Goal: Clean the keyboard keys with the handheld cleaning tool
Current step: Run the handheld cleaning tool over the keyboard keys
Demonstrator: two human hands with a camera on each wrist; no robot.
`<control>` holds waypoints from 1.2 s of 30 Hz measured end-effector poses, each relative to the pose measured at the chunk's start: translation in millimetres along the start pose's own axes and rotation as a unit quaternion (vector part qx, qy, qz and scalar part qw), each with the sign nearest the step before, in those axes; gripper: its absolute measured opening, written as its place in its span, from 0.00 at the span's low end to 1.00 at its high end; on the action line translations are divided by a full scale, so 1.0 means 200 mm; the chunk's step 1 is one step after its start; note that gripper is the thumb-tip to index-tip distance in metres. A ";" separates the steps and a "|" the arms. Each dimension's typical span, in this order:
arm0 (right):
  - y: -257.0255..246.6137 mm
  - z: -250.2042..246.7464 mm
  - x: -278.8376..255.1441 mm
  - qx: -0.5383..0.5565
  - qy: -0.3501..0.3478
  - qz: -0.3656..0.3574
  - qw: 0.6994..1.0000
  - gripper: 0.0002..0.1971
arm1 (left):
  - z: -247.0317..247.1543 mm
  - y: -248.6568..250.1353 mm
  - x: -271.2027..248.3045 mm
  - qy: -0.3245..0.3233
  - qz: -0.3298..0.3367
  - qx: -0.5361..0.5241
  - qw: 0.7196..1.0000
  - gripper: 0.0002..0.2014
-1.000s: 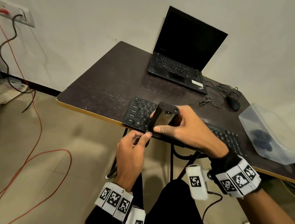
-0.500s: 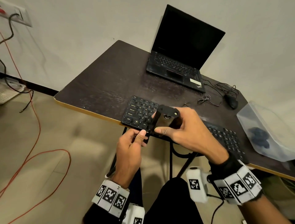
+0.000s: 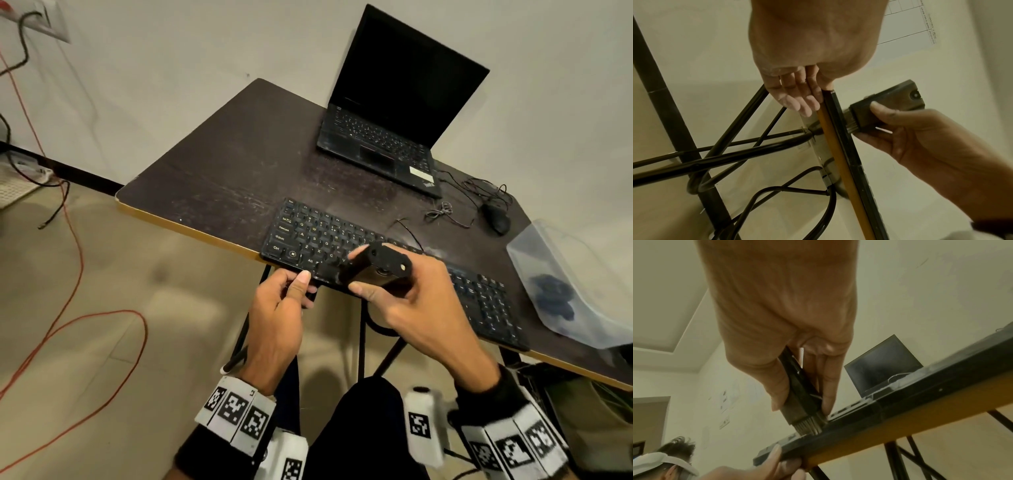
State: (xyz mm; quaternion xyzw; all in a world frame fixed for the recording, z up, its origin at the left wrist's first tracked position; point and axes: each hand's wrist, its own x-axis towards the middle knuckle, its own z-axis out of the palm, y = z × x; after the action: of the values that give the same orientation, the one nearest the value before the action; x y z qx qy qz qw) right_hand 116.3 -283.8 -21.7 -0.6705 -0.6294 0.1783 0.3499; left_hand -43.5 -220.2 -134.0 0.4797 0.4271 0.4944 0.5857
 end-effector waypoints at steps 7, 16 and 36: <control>-0.16 0.22 0.14 0.018 -0.001 -0.049 0.999 0.11 | -0.01 -0.02 0.02 -0.017 -0.010 -0.063 0.998 0.13; -0.01 0.02 -0.08 0.020 0.044 0.005 0.999 0.17 | 0.00 0.00 0.01 -0.015 -0.001 -0.010 1.000 0.16; 0.04 0.01 -0.16 -0.003 0.108 0.059 0.992 0.15 | 0.00 -0.02 0.02 -0.006 -0.005 -0.008 1.000 0.16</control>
State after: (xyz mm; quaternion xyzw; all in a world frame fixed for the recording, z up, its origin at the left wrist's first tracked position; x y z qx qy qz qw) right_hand 115.9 -314.4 -34.0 -0.7228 -0.5477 0.1239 0.4028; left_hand -43.0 -217.1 -137.2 0.4759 0.4220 0.4923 0.5942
